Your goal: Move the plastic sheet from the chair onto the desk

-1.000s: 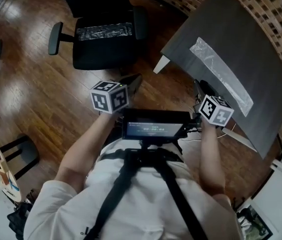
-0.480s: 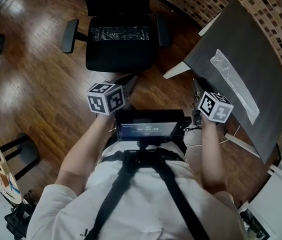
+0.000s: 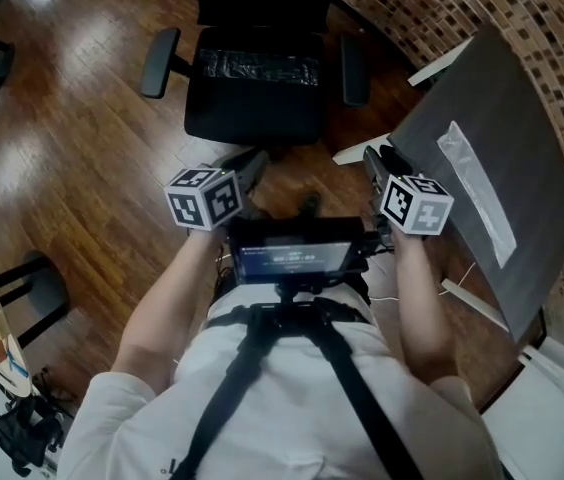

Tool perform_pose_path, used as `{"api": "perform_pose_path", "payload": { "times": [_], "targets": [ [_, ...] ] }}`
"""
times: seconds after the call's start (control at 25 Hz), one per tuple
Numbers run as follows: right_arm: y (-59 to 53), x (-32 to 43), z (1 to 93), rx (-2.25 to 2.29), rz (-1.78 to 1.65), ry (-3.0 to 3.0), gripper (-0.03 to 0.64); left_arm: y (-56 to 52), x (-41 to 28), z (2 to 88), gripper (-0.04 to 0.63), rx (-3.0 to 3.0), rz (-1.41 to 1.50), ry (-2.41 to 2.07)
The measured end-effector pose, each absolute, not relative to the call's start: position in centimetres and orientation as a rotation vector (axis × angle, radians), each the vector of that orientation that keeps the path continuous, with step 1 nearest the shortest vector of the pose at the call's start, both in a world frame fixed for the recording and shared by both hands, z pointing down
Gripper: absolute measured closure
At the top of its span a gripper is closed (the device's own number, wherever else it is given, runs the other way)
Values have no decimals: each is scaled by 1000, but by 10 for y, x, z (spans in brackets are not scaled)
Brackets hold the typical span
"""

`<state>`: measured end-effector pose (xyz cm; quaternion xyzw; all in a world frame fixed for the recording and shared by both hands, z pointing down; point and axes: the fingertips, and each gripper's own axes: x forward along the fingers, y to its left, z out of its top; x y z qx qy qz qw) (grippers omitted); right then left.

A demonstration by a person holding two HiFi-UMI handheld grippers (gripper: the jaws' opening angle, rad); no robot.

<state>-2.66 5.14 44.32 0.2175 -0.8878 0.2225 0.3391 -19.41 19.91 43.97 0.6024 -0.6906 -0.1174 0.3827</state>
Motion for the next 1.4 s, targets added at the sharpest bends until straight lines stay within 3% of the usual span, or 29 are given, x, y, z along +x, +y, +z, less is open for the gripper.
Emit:
{"api": "perform_pose_path", "payload": {
  "times": [0.88, 1.4],
  "targets": [
    [-21, -166, 491, 237, 586, -2309, 472, 131, -288, 463, 568, 1343, -207, -1899],
    [-17, -229, 543, 274, 593, -2232, 472, 103, -352, 534, 568, 1323, -107, -1836]
  ]
}}
